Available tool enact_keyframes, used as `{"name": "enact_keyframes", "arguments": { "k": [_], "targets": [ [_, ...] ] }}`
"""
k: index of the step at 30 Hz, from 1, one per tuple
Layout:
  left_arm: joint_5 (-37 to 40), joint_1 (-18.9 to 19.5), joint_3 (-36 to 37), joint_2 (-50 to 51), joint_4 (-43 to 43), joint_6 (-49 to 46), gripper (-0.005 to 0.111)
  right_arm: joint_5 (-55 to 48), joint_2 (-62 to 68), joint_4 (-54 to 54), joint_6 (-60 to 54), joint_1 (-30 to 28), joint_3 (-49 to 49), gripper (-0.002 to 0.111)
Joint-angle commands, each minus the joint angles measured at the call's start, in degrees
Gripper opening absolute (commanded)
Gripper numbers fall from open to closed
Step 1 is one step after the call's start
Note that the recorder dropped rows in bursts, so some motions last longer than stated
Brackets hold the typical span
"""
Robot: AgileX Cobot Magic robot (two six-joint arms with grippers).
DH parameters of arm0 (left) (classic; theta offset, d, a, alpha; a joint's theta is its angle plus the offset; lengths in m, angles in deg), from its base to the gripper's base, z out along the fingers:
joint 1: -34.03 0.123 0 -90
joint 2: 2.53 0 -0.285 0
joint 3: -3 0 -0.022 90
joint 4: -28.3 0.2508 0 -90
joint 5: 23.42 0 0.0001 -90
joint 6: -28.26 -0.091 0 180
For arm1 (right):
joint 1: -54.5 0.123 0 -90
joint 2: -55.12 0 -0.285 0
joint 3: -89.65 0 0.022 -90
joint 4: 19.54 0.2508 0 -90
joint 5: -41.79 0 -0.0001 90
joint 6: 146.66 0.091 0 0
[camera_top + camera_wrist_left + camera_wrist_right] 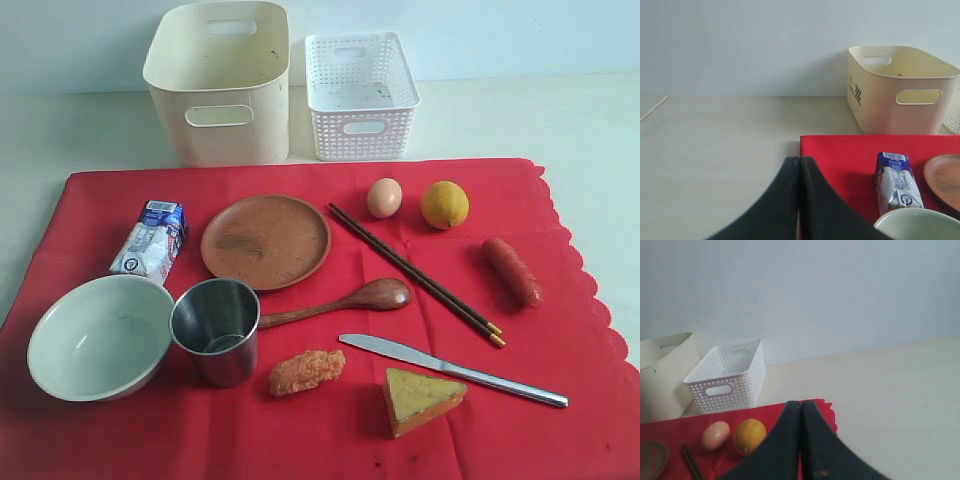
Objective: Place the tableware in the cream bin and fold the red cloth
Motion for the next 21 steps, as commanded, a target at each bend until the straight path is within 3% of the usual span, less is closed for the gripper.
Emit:
{"name": "enact_keyframes", "arguments": {
  "k": [1,9,18,21],
  "targets": [
    [-0.16,-0.21,-0.16,-0.37,-0.13,-0.04,0.001,4.67,-0.34,-0.01,-0.46,0.05,0.32,0.0],
    [-0.16,-0.21,-0.16,-0.37,-0.13,-0.04,0.001,11.33,-0.34,11.41,5.98,0.05,0.32,0.0],
    [-0.16,-0.21,-0.16,-0.37,-0.13,-0.04,0.001,26.52,-0.34,11.41,6.11,0.05,0.32,0.0],
    [-0.16,-0.21,-0.16,-0.37,-0.13,-0.04,0.001,27.1,-0.34,8.45,4.52,0.05,0.32,0.0]
  ]
}}
